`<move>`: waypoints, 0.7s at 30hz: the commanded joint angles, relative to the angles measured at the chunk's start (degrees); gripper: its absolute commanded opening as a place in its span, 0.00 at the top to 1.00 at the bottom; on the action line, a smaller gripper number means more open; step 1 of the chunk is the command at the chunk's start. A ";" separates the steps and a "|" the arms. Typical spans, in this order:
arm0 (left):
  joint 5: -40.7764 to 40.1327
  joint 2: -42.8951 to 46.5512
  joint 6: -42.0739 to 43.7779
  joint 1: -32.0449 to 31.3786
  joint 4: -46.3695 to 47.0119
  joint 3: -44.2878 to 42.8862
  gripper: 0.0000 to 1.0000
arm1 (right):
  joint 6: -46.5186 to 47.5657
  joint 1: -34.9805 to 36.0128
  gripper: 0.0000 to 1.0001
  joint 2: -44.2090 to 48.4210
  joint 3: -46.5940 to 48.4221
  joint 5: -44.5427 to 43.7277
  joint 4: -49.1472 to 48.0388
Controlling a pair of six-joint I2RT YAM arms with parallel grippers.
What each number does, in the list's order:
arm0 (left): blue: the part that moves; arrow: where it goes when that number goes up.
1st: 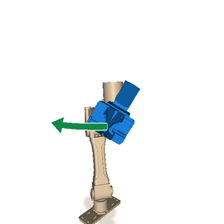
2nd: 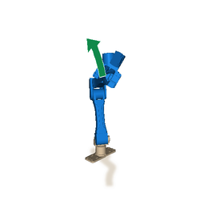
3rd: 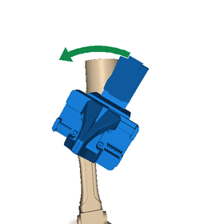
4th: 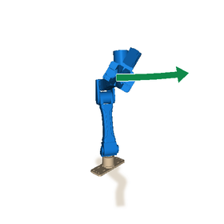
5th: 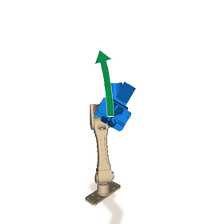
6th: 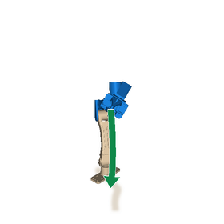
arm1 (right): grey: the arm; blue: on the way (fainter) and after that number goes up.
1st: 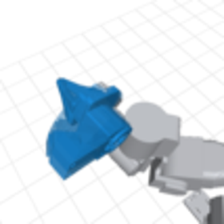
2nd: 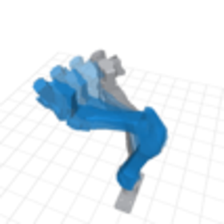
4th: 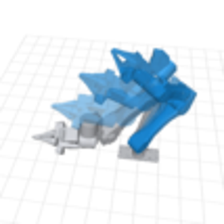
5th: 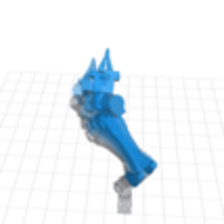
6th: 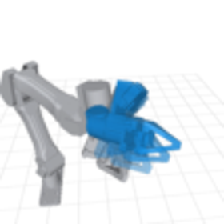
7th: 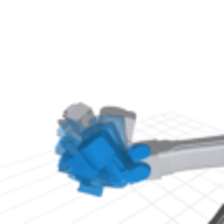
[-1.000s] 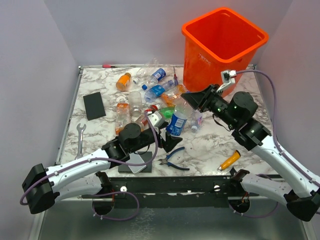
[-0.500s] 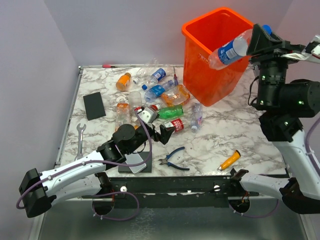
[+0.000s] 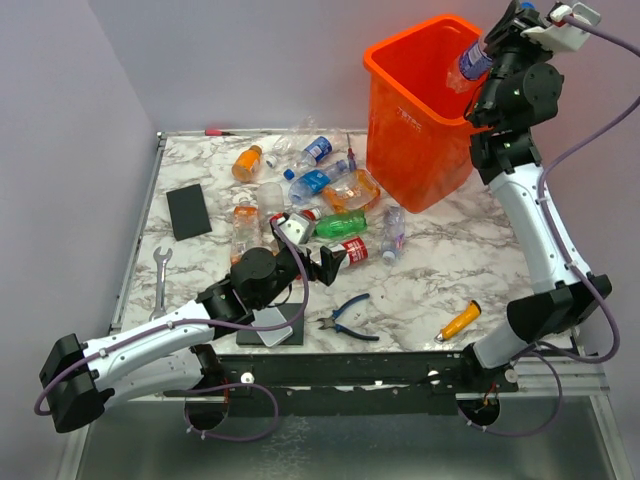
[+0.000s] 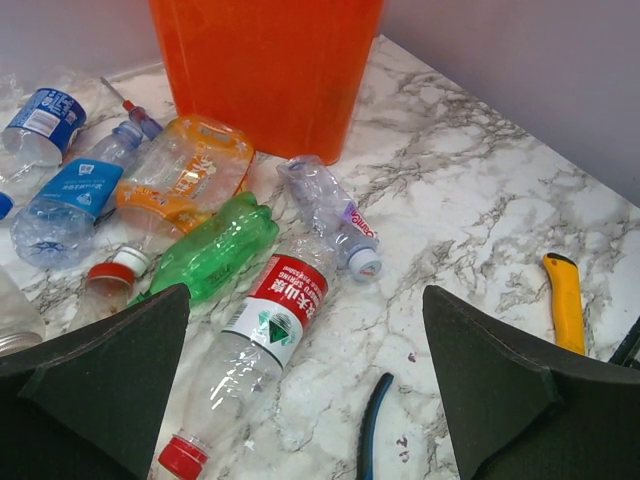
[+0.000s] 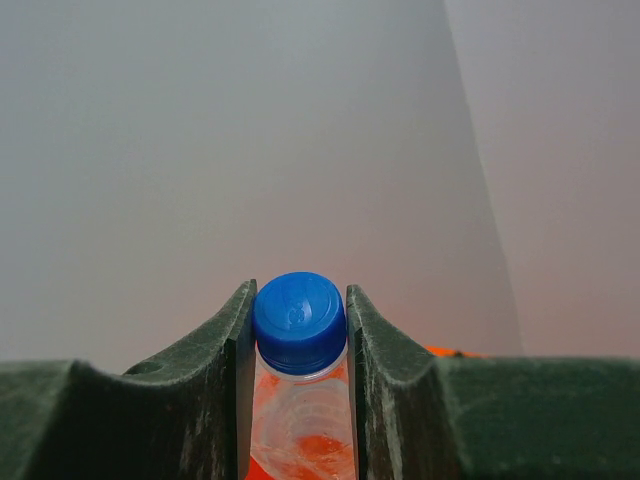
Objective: Put the plastic bottles in the bin
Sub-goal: Place the plastic bottle in the trash bin.
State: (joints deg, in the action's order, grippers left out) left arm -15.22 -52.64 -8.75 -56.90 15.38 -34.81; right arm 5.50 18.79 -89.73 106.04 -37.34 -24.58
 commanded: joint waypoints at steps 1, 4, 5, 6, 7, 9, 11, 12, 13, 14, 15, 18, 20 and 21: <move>-2.99 0.44 1.15 -0.23 -0.47 0.35 0.01 | -6.65 -2.41 1.00 -2.63 1.56 3.29 2.70; -3.31 0.22 1.35 -0.28 -0.61 0.35 0.01 | -2.51 -2.87 1.00 -5.52 1.38 1.46 1.89; -3.28 0.06 1.46 -0.26 -0.61 0.29 0.01 | -2.51 -3.39 1.00 -6.44 1.51 1.32 2.61; -3.32 -0.11 1.48 -0.30 -0.57 0.27 0.01 | -3.14 -4.11 1.00 -7.19 1.69 1.52 3.62; -3.32 -0.28 1.62 -0.23 -0.61 0.19 0.01 | -4.15 -4.78 1.00 -7.89 1.85 2.00 4.91; -3.04 -0.78 1.61 -0.23 -0.61 0.05 0.01 | -7.51 -6.10 1.00 -9.50 2.76 3.05 8.49; -2.65 -1.30 1.64 -0.25 -0.76 -0.02 0.01 | -9.10 -6.69 1.00 -10.88 3.13 2.38 10.70; -2.70 -1.52 1.64 -0.25 -0.86 -0.14 0.01 | -9.58 -6.89 1.00 -11.47 3.02 2.17 11.27; -2.71 -1.76 1.63 -0.27 -0.97 -0.17 0.01 | -9.96 -7.09 1.00 -12.03 3.00 1.73 11.88; -2.77 -1.95 1.68 -0.31 -1.10 -0.24 0.01 | -10.35 -7.22 0.99 -12.61 3.26 1.47 12.83; -2.79 -2.09 1.75 -0.26 -1.20 -0.26 0.01 | -10.67 -7.33 0.97 -13.08 3.51 1.31 13.77; -2.81 -2.44 1.68 -0.30 -1.28 -0.35 0.01 | -11.54 -7.63 0.73 -14.06 4.49 1.83 16.56; -2.58 -2.63 1.66 -0.28 -1.29 -0.41 0.01 | -12.35 -7.62 0.44 -14.40 5.89 2.60 18.83; -2.47 -2.76 1.64 -0.31 -1.31 -0.43 0.01 | -12.87 -7.62 0.34 -14.29 6.39 3.16 19.82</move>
State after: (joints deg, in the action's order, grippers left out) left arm -17.15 -54.98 -7.62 -57.01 14.13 -34.81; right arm -4.84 11.40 -103.74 108.42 -35.53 -9.65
